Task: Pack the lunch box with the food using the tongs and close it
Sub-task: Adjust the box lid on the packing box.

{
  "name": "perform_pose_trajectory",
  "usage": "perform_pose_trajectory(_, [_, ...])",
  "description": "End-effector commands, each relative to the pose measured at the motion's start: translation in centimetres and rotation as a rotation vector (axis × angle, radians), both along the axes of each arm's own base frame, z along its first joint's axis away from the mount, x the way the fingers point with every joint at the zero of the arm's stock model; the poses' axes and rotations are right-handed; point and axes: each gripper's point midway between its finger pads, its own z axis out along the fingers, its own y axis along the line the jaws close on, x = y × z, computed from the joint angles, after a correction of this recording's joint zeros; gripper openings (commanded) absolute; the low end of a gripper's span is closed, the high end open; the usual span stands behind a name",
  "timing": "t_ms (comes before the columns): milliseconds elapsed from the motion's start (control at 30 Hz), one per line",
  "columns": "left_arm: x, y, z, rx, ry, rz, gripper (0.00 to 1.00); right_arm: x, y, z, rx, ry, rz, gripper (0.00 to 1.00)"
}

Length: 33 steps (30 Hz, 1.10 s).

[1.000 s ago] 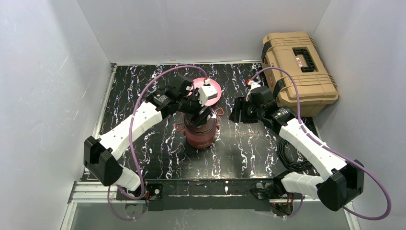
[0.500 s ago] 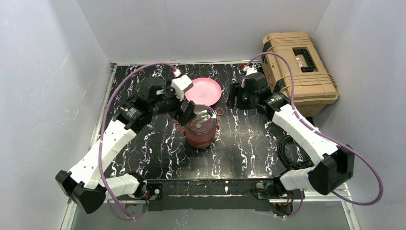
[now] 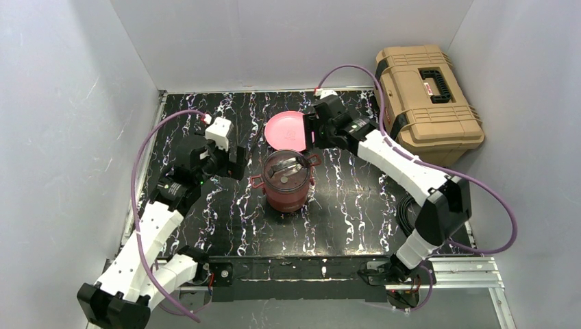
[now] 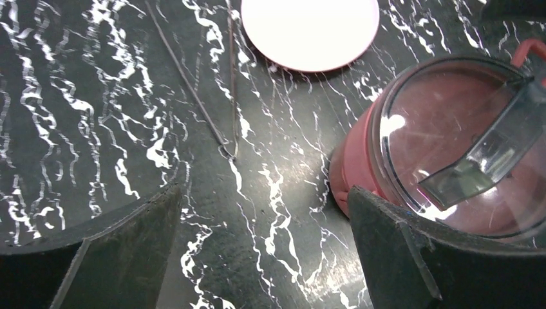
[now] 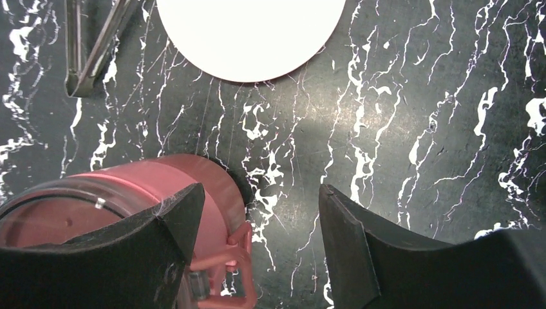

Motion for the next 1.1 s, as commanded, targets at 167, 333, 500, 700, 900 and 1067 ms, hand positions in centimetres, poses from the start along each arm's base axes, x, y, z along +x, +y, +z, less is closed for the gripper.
perform_pose_trajectory(167, [0.5, 2.4, 2.4, 0.003, -0.115, 0.134, 0.98, -0.3, -0.8, -0.6, -0.198, 0.01, -0.049, 0.74])
perform_pose_trajectory(333, [0.4, 2.5, 2.5, 0.0, -0.122, 0.138, 0.98, -1.2, -1.1, -1.1, -0.23, 0.039, -0.049, 0.74])
perform_pose_trajectory(500, [0.4, 2.5, 2.4, 0.003, -0.116, 0.135, 0.98, -2.0, -1.1, -0.8, -0.232, 0.039, -0.054, 0.74])
perform_pose_trajectory(700, [0.3, 2.4, 2.5, -0.001, -0.116, 0.129, 0.98, -2.8, -1.1, -0.8, -0.242, 0.044, -0.048, 0.74])
perform_pose_trajectory(900, [0.3, 2.5, 2.5, 0.0, -0.117, 0.131, 0.98, -3.1, -1.4, -0.9, -0.255, 0.042, -0.057, 0.74])
perform_pose_trajectory(1067, [0.2, 2.5, 2.5, -0.001, -0.118, 0.131, 0.98, -3.1, -1.5, -0.4, -0.242, 0.03, -0.066, 0.74])
